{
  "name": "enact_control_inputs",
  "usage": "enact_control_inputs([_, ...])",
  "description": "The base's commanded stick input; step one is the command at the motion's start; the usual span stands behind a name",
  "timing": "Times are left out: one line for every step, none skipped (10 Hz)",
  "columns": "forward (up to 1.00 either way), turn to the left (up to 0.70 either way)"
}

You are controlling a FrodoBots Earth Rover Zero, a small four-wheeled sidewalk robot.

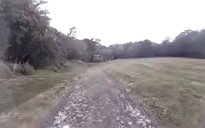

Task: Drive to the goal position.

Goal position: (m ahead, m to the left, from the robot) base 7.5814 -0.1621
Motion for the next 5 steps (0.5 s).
enact_control_inputs([0.45,0.00])
enact_control_inputs([0.45,0.00])
enact_control_inputs([0.45,0.00])
enact_control_inputs([0.45,0.00])
enact_control_inputs([0.45,0.00])
